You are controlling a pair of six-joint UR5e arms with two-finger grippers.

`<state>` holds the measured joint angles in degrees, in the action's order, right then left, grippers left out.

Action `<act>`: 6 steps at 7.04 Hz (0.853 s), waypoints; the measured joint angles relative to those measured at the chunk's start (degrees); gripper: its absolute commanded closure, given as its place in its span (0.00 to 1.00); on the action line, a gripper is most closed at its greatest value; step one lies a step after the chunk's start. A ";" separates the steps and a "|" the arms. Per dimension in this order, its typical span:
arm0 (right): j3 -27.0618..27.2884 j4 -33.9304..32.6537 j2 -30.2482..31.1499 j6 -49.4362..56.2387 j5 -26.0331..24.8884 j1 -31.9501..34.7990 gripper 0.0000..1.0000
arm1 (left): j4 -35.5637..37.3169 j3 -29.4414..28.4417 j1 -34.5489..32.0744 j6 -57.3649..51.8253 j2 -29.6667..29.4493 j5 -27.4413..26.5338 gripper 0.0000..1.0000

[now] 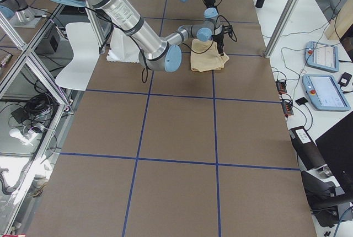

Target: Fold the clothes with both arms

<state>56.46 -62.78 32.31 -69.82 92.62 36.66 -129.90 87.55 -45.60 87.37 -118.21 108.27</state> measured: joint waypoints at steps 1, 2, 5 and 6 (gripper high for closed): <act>-1.56 1.81 -0.73 0.01 -0.63 0.32 0.01 | 0.00 -0.06 -0.01 0.00 0.00 -0.02 0.01; -1.99 2.41 -1.24 -0.07 -0.62 0.73 0.00 | 0.00 -0.02 -0.23 -0.02 0.00 -0.01 0.01; 8.31 -5.61 3.17 1.60 10.70 5.66 0.00 | 0.14 4.65 -2.54 -7.23 5.00 0.21 0.01; 14.50 -11.83 6.63 4.81 15.20 8.27 0.00 | 0.51 7.44 -4.21 -11.41 8.64 0.55 0.01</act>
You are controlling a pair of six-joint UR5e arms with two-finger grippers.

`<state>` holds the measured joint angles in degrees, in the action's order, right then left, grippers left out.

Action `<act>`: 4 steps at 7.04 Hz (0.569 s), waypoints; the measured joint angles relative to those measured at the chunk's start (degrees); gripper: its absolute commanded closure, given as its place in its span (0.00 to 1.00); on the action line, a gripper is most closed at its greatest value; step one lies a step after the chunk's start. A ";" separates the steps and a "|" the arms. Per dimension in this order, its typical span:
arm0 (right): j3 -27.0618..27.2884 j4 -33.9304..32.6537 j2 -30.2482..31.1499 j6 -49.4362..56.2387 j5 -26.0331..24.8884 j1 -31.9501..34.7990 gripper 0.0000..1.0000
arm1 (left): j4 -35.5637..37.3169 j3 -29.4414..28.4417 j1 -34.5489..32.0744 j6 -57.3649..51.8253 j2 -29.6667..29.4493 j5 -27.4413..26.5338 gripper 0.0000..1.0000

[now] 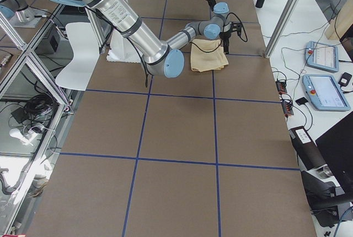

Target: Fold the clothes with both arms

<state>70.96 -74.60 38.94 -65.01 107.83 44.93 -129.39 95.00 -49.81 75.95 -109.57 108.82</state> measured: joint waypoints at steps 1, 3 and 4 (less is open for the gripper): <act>6.42 -7.35 4.08 5.27 3.58 3.11 0.00 | 0.25 1.74 -2.36 -4.31 3.50 0.47 0.01; 19.84 -15.67 16.76 18.54 6.89 9.32 0.00 | 0.41 2.85 -9.98 -16.30 9.41 4.33 0.00; 24.87 -16.36 23.87 24.36 9.57 12.59 0.00 | 0.50 2.58 -15.08 -23.96 11.34 7.62 0.01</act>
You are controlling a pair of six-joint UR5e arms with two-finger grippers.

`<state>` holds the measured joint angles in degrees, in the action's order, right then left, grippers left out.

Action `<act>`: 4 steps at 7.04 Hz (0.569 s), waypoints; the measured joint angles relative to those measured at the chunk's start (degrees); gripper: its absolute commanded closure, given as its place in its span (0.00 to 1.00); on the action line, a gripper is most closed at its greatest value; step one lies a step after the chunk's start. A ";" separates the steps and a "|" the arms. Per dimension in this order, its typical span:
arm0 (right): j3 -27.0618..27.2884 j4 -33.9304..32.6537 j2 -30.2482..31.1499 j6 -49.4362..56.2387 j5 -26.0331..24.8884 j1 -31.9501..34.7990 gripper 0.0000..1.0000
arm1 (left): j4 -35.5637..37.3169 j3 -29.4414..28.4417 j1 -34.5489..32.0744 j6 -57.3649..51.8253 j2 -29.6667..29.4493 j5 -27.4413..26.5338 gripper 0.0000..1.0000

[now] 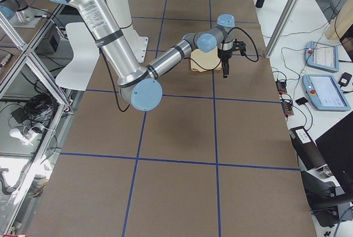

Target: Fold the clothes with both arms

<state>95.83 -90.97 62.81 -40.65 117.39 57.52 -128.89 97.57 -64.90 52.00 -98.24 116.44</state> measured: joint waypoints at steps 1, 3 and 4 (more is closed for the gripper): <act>3.42 0.02 6.57 6.50 3.18 4.17 0.00 | 0.17 -1.10 -4.94 -9.47 1.46 1.97 0.01; 4.88 -0.03 15.69 23.79 8.73 14.45 0.00 | 0.18 -5.45 -13.31 -27.02 2.43 3.18 0.00; 3.18 -0.12 18.15 32.62 10.99 19.47 0.00 | -0.16 -7.01 -15.98 -31.82 2.66 3.35 0.01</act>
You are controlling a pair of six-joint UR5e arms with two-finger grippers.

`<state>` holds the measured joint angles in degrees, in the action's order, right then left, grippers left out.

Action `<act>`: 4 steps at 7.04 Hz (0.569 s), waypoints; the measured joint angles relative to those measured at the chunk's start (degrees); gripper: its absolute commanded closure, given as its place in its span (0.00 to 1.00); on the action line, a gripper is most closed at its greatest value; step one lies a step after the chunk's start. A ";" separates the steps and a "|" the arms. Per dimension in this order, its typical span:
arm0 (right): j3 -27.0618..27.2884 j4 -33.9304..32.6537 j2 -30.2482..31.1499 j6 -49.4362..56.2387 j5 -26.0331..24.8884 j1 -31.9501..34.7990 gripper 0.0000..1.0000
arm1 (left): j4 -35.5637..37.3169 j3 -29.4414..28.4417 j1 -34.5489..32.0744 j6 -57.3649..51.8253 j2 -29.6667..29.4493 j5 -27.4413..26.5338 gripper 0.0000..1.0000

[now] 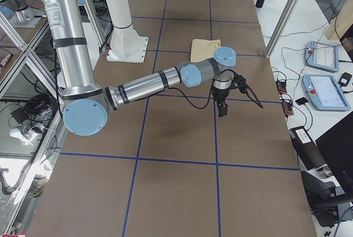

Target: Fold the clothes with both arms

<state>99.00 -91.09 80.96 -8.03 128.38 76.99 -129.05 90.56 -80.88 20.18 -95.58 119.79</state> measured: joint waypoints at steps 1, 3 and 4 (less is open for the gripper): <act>-1.89 0.02 1.42 5.85 1.74 3.75 0.00 | -0.25 -1.18 -1.47 -3.11 0.39 0.04 0.01; -4.03 0.57 3.27 9.00 2.43 6.44 0.00 | -0.54 -2.89 -2.02 -4.70 0.98 -0.34 0.01; -5.01 1.84 4.49 9.36 2.44 6.85 0.00 | -0.16 -3.21 -2.11 -4.95 1.65 -0.50 0.01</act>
<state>94.00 -89.25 85.45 1.33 130.82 83.84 -129.20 87.35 -82.99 15.23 -93.93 119.29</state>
